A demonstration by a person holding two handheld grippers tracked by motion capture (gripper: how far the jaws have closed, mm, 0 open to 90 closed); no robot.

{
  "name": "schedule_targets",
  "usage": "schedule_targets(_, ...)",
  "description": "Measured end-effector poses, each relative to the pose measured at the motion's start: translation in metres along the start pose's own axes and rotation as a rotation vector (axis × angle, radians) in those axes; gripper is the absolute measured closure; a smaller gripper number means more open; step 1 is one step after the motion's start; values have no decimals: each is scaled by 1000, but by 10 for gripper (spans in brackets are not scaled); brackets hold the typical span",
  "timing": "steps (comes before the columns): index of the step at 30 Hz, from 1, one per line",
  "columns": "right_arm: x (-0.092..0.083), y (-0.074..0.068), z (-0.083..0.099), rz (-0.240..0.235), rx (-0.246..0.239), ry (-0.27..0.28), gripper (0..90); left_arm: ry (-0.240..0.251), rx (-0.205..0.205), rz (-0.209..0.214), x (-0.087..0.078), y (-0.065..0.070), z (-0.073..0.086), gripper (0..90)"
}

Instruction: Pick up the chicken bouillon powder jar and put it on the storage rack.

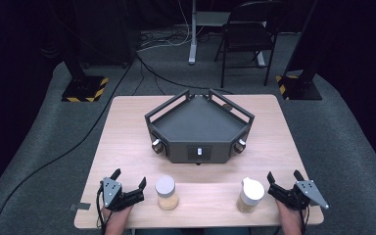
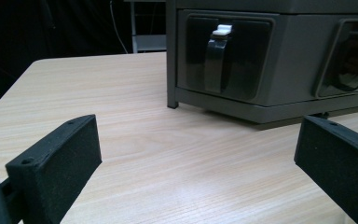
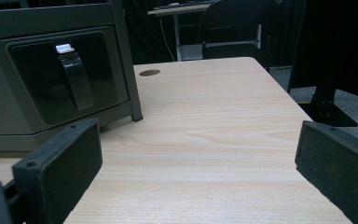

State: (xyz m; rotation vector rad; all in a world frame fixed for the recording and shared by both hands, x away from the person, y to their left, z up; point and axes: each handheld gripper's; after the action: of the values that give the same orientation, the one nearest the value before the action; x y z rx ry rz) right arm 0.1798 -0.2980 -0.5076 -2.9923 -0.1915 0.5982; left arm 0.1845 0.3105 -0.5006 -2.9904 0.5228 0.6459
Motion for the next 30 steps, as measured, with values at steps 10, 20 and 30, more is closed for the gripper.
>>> schedule_targets(10,0,0,0,-2,1,-1,0,10,26,28,-7,-2,-4,0)
schedule_targets(20,0,2,0,-8,7,0,0,26,52,45,-13,0,-3,0)
schedule_targets(30,0,2,0,-7,10,1,0,44,56,66,-19,-5,-6,0)
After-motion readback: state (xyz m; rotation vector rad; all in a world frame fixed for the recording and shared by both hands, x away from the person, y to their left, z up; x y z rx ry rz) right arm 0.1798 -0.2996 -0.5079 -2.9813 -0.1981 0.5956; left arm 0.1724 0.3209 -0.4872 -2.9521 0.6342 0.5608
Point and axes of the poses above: each handheld gripper's, and its own axes: x roughly forward along the jaws, z roughly out of its underside, y roughly to its right, and after that the axes turned 14 degrees about -y, right-handed
